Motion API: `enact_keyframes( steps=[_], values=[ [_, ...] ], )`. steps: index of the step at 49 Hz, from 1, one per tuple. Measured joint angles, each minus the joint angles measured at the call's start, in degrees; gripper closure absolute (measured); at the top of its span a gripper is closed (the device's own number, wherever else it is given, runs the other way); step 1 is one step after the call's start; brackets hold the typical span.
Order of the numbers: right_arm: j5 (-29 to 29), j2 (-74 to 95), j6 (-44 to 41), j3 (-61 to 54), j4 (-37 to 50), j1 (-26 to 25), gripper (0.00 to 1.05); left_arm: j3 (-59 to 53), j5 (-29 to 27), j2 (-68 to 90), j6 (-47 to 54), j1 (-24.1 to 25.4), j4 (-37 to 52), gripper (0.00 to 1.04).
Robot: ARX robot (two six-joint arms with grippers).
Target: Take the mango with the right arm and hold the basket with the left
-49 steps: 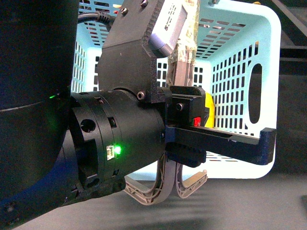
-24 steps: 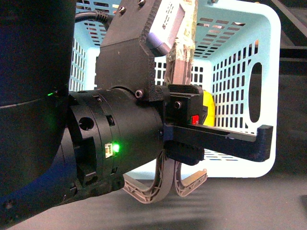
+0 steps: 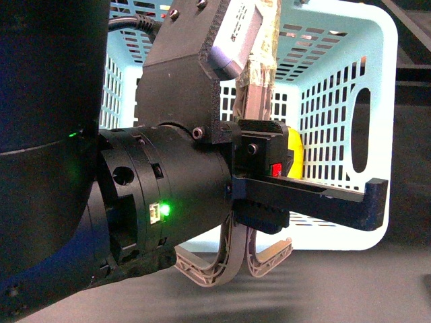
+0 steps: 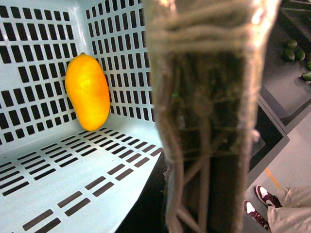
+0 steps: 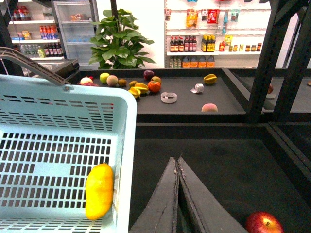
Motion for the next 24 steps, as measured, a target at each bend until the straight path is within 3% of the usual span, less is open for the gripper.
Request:
enact_keyframes(
  steps=[18,21,24],
  values=[
    [0.0,0.0,-0.1,0.0,0.0,0.0,0.58,0.0,-0.7,0.0,0.3,-0.1,0.2,0.97],
    [0.0,0.0,-0.1,0.0,0.0,0.0,0.45,-0.1,-8.7,2.7,1.8,-0.8,7.0,0.97],
    [-0.1,-0.1,-0.1,0.0,0.0,0.0,0.33,0.9,-15.7,4.1,2.4,-0.6,7.9,0.97]
  ],
)
